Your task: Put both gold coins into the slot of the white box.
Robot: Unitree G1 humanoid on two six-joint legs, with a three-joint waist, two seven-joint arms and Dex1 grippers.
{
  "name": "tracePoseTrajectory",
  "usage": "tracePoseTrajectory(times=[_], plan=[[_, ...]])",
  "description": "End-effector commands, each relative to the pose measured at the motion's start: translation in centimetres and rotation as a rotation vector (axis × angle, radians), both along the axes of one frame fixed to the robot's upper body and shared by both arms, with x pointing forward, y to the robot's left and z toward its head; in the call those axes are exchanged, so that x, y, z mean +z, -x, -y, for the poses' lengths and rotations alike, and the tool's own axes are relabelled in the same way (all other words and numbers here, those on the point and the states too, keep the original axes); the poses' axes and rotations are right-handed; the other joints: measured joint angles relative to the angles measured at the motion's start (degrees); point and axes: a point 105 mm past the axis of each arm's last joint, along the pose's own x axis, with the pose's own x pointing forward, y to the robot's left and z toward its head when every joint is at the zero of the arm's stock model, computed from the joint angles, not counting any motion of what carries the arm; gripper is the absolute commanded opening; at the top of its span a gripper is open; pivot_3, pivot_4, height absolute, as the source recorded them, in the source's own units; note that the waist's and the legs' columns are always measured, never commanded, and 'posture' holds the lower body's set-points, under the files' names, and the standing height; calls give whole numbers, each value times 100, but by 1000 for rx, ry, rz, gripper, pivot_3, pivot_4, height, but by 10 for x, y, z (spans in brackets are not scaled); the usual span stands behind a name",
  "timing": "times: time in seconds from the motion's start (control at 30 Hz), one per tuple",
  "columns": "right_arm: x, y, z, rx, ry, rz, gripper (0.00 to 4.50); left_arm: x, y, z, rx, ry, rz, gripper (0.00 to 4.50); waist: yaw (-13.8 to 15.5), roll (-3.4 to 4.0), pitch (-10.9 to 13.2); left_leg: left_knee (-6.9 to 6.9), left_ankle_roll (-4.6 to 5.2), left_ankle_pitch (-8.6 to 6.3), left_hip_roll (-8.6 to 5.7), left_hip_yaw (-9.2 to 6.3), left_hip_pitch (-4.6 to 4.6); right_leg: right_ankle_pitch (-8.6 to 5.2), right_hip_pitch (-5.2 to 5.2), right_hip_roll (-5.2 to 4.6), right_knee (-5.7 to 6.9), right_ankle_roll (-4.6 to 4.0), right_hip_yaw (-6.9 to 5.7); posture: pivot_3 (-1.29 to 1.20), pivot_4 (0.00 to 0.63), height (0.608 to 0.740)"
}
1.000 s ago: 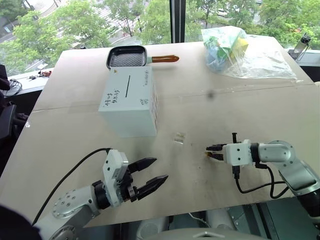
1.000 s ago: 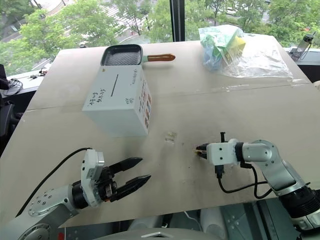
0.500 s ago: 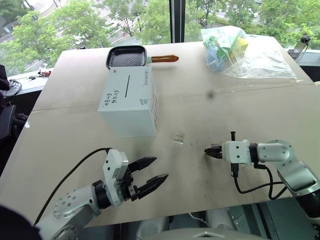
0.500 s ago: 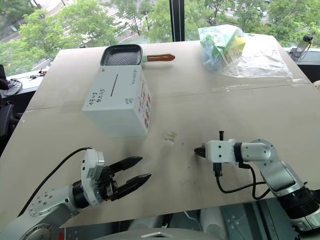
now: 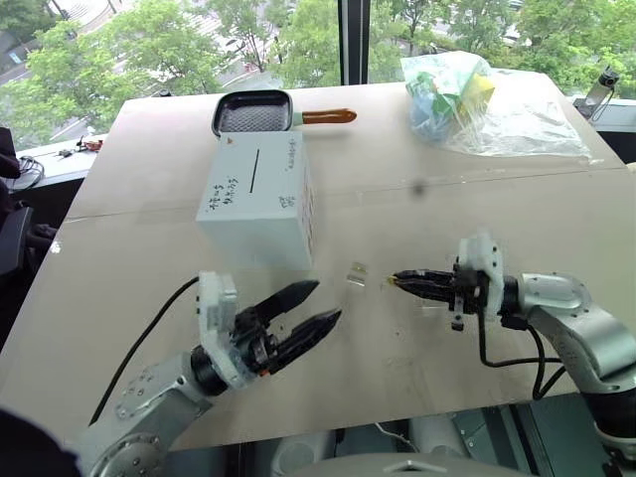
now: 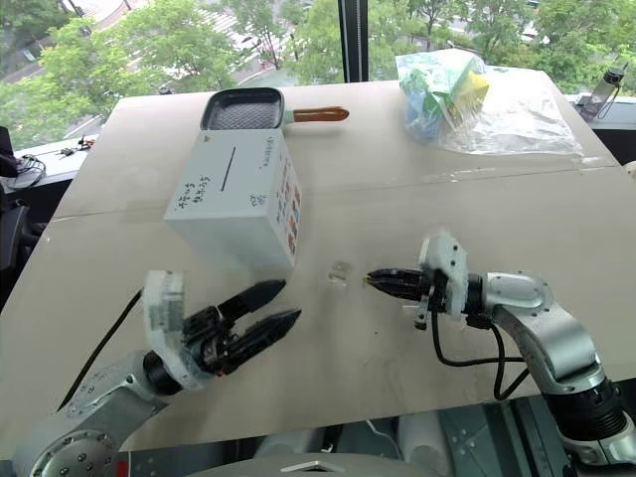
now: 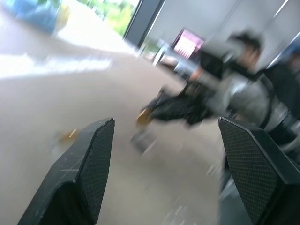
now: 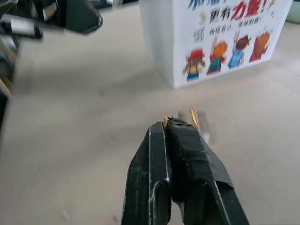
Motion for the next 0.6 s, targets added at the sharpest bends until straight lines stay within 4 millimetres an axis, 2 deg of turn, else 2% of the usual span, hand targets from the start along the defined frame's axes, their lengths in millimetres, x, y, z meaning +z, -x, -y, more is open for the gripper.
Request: tracePoseTrajectory(times=[0.03,0.13,0.2,0.33,0.43,0.6], plan=[[37,17,-13,101,-174,-82,87,26,10,8,-82,156,14,3618,-15,1,0,0,0,0,0,0,2,0,0,0,0,0,2,0,150,721],[56,23,-32,193,-394,-257,87,34,10,14,-159,292,-3,3618,-15,2,-1,-4,0,0,3,0,4,0,0,4,0,-1,2,0,150,721],[63,23,-38,214,-456,-305,87,38,8,15,-172,355,-9,3618,-13,2,-1,-4,0,0,2,0,4,0,0,5,0,-1,1,0,150,721],[77,20,-43,229,-529,-344,87,41,3,15,-171,417,-18,3618,-6,2,-1,-1,0,0,-3,2,3,1,0,4,0,-1,3,0,150,721],[81,23,-47,245,-542,-358,0,43,-1,15,-162,448,-21,2871,-11,2,-1,-1,1,0,-3,3,3,1,-2,5,0,-1,3,0,150,721],[83,23,-47,240,-544,-362,0,41,-2,17,-156,449,-28,2871,-14,3,-2,-3,0,0,-2,1,2,1,-3,6,0,-1,2,0,150,721]])
